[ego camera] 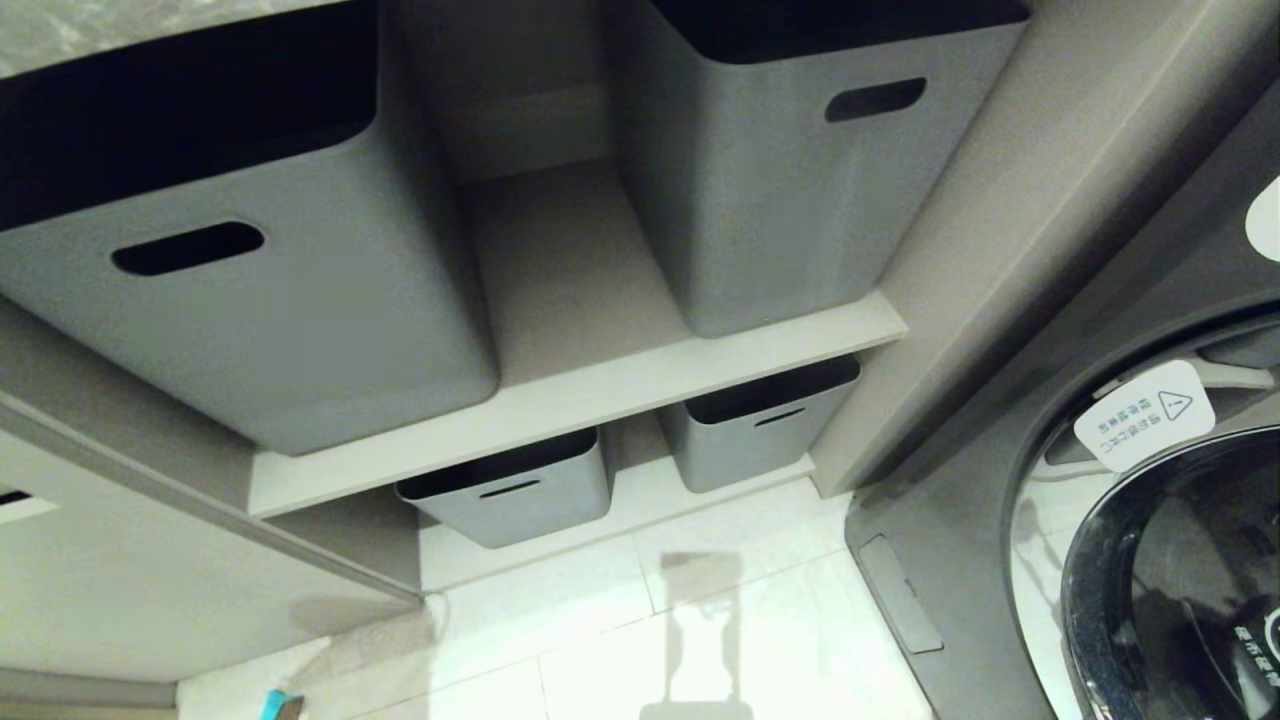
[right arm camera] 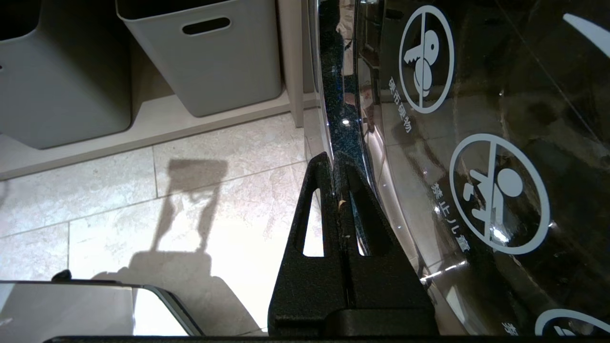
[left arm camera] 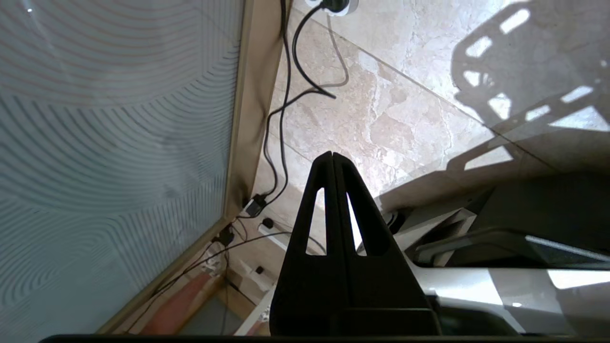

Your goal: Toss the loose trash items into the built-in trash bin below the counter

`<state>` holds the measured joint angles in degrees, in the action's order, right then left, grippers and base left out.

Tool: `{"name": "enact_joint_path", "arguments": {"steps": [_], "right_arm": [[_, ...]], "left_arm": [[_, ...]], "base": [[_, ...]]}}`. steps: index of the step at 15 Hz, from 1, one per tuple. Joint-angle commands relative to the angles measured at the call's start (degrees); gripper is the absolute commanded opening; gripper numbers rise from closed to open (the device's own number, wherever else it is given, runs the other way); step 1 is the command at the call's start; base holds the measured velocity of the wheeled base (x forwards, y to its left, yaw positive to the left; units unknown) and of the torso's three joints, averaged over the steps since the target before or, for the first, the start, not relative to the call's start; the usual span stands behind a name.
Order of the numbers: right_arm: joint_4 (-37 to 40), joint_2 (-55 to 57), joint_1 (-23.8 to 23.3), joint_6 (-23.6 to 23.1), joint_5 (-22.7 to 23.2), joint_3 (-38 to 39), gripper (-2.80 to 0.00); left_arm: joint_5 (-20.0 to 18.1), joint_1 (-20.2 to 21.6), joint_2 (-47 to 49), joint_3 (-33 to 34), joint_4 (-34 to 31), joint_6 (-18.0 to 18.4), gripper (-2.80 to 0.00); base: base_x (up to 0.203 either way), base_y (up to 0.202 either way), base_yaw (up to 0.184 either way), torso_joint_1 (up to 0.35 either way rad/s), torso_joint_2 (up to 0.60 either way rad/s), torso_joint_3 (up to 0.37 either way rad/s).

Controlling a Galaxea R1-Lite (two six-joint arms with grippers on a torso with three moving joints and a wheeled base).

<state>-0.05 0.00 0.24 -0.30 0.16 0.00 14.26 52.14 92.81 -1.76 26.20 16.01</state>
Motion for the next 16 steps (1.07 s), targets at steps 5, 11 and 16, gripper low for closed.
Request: {"name": "enact_joint_path", "arguments": {"steps": [5,11,16], "right_arm": [[-0.04,-0.01,0.02,-0.05,0.02,0.00,-2.80],[-0.04,-0.09,0.02,-0.05,0.02,0.00,-2.80],[-0.04,-0.05,0.02,-0.05,0.02,0.00,-2.80]], "left_arm": [[-22.86,18.04,25.90,-7.75,20.13,26.84,-2.80],[-40.67,27.87,44.41,-14.53,25.24,53.64,-2.80],[-43.78,28.33,60.82,-22.97,29.90,63.95,-2.80]], "base": [[0.000,0.000,0.000,0.000,0.00,0.000],[0.000,0.000,0.000,0.000,0.00,0.000],[0.000,0.000,0.000,0.000,0.00,0.000]]}}
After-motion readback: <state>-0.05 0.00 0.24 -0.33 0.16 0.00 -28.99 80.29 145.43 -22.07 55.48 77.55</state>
